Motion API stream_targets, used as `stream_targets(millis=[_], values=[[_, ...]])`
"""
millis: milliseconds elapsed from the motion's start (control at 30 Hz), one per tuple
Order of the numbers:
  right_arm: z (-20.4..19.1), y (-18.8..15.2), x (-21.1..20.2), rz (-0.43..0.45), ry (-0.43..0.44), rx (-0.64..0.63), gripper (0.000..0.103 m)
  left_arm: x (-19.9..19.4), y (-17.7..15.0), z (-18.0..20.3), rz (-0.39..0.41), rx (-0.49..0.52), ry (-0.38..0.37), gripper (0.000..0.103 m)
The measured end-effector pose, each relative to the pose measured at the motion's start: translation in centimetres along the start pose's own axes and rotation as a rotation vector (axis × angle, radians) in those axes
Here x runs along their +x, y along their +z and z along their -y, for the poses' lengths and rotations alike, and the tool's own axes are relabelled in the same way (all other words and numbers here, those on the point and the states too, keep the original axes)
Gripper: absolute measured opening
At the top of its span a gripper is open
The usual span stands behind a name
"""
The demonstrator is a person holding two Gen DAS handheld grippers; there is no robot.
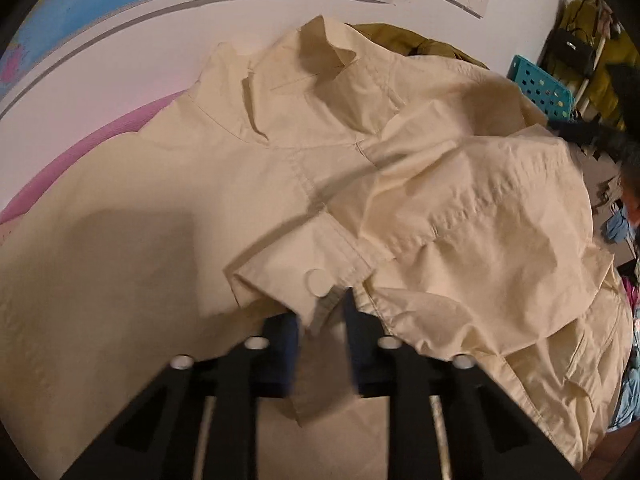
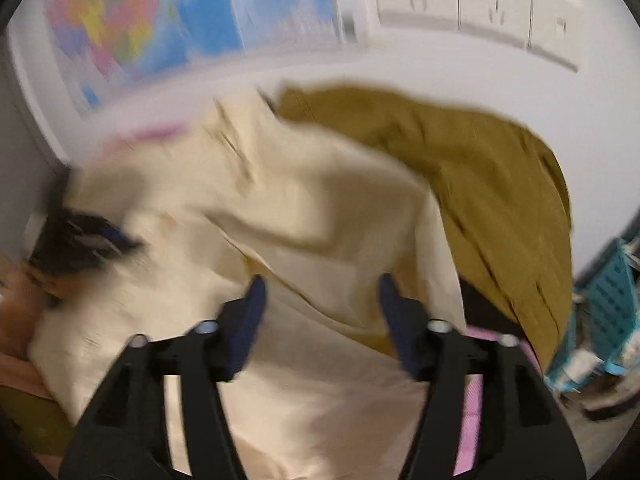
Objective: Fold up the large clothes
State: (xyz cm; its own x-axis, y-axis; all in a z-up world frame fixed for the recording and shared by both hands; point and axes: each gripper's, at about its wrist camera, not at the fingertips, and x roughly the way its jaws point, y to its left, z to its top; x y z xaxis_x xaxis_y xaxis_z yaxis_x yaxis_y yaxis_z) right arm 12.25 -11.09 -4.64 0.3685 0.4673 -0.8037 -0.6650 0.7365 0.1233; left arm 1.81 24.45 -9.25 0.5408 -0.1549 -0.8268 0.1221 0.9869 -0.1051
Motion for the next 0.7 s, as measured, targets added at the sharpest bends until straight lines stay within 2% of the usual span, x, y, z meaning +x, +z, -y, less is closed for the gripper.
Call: stream_targets(millis=[33,100,167,200,267,300,333,400,433,500,533,600,633,700], values=[[0.3,-0.3,1.4,-0.041,0.032,0.02,0.057,-0.3,-0.1,0.1,0.003,-0.002,-0.003,0.014],[0.8,-0.6,3.5,-0.07,0.06,0.062,0.012,-0.7,-0.2,0.1,0.007,-0.02,0.001,0.015],[0.4,-0.2,3.7,-0.029,0.041,0.039,0.007,-1.6,-0.3,0.2,0.022,-0.03,-0.002,0.015],[-0.1,0.6,2.6,0.047,0.036,0.04,0.006,-2.0,-0.4,0.3,0.033,-0.035,0.002,0.015],[-0.7,1.9,0.4,0.197,0.061,0.048,0.005,-3.8,-0.5,0.2,0.071,-0.041,0.001,0.016],[-1.0,2.5,0.0,0.249,0.058,0.038,0.005,-4.7,-0.3,0.0,0.1,-0.052,0.004,0.021],[-1.3,2.9,0.1,0.262,0.047,0.027,0.005,-5.6,-0.2,-0.3,0.127,-0.066,0.01,0.024],[-1.9,3.5,3.2,0.162,-0.012,-0.004,0.006,-6.5,-0.1,-0.5,0.163,-0.078,0.013,0.046],[-1.9,3.3,5.5,0.088,-0.055,0.002,0.006,-6.8,-0.1,-0.5,0.173,-0.085,0.007,0.049],[-1.9,2.6,8.4,0.0,-0.112,-0.024,0.01,-6.6,-0.1,-0.3,0.166,-0.083,0.0,0.057],[-2.0,2.2,9.2,-0.016,-0.142,-0.033,0.011,-6.5,-0.3,-0.3,0.155,-0.076,0.009,0.06],[-2.1,2.1,8.7,0.004,-0.138,-0.016,0.02,-5.9,-0.6,0.2,0.132,-0.045,0.038,0.062],[-2.3,2.2,7.8,0.036,-0.139,0.0,0.024,-5.6,-0.9,0.5,0.12,-0.023,0.044,0.062],[-2.8,2.3,4.6,0.131,-0.124,0.014,0.04,-5.0,-1.4,0.7,0.108,0.0,0.055,0.063]])
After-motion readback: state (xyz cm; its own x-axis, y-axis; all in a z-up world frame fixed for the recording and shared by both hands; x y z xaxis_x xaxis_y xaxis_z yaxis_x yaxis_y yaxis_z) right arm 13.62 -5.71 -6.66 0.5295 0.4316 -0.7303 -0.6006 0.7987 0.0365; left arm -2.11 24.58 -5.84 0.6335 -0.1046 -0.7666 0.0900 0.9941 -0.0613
